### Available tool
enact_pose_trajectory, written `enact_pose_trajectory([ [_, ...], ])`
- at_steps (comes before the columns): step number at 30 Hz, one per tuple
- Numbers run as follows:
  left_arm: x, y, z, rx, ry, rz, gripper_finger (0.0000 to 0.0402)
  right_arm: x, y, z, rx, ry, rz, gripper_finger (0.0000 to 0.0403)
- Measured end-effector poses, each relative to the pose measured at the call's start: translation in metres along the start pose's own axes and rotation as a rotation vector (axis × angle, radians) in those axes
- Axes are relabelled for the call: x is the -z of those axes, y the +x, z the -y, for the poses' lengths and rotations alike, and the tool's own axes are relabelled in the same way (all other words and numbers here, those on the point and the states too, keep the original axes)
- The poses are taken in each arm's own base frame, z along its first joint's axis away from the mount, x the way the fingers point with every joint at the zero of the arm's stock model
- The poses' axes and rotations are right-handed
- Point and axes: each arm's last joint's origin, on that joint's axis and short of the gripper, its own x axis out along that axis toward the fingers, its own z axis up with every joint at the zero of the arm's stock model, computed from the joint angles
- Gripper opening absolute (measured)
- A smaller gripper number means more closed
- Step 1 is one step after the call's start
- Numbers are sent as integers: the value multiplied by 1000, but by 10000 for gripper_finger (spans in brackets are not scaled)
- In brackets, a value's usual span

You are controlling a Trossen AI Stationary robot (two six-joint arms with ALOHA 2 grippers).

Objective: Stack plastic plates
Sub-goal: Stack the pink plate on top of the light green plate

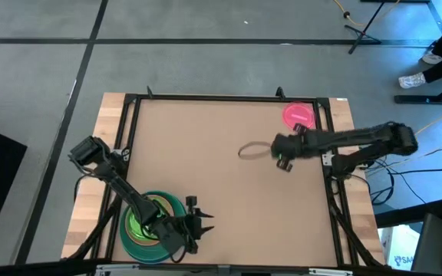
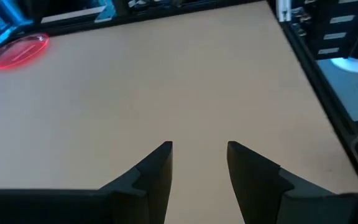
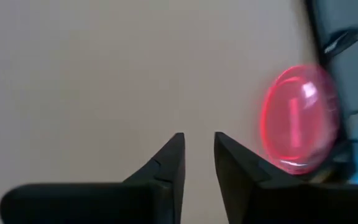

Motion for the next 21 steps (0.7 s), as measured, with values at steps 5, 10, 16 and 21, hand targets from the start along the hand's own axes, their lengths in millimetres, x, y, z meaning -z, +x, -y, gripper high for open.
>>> enact_pose_trajectory([
  [5,1,-3,3,11,10,2,147,2,44,43,-33,151,-10,66],
  [10,1,-3,3,9,14,2,147,6,77,80,13,257,-45,65],
  [16,1,-3,3,9,15,2,147,3,104,106,-60,340,-60,109],
  [21,1,-3,3,13,19,-3,147,2,129,120,6,349,-92,156],
])
